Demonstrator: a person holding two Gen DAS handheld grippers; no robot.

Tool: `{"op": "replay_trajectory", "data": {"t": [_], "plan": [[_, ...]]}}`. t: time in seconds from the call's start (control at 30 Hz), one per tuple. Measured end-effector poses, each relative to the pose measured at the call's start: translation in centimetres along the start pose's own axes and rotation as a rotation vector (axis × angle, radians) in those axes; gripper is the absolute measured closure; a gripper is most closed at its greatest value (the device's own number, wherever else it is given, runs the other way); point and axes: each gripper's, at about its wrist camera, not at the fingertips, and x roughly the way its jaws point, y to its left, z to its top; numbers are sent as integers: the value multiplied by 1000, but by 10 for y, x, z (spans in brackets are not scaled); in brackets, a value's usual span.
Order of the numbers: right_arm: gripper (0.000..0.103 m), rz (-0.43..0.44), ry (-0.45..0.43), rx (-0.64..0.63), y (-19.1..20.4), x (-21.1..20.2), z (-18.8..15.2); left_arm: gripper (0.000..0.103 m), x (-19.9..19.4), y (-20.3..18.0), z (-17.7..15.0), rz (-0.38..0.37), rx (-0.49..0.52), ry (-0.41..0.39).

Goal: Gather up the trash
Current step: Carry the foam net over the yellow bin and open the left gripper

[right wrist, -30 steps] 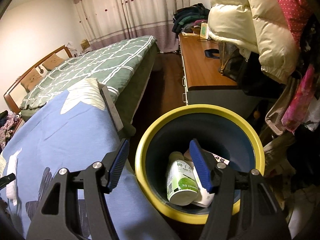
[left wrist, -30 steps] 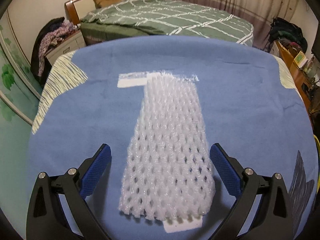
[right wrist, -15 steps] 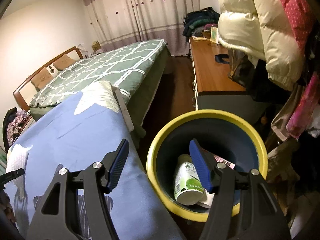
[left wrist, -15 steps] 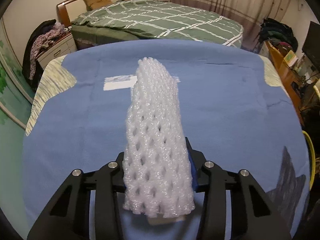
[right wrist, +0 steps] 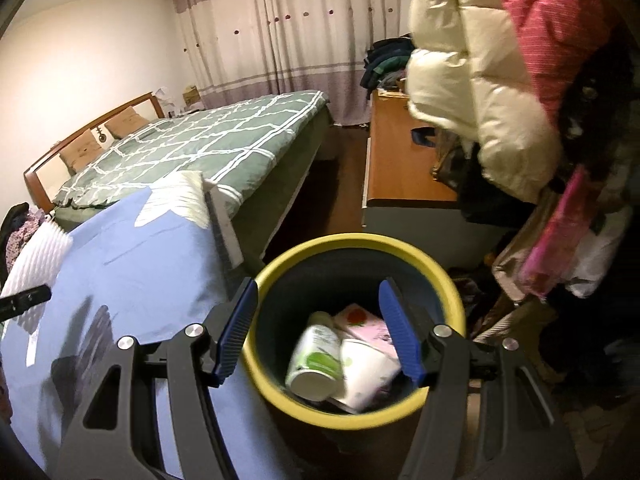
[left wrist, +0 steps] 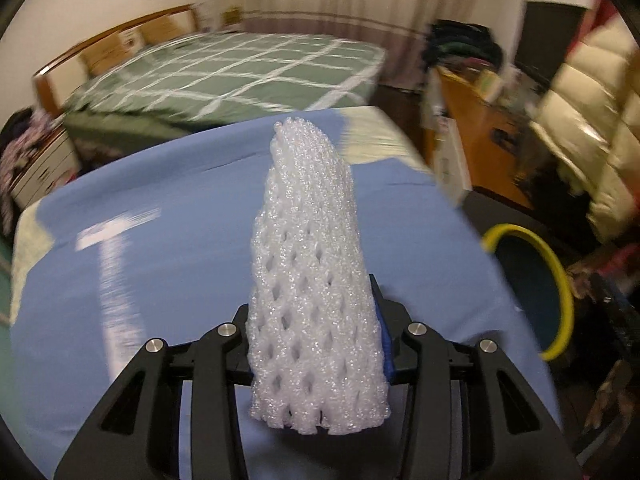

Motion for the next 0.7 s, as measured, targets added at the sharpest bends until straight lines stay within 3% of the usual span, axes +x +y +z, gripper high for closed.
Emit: {"op": "replay_trajectory", "data": {"t": [0.3, 0.43, 0.57, 0.7], "plan": [[43, -26, 4, 31, -49, -29, -16, 62, 23, -161, 4, -176, 190, 61], [43, -38, -1, 44, -66, -41, -21, 62, 44, -216, -1, -206, 255, 117], [43, -40, 3, 52, -80, -50, -25, 62, 77, -242, 0, -217, 276, 182], [43, -49, 10, 57, -91, -57, -29, 55, 100, -268, -4, -211, 301, 222]]}}
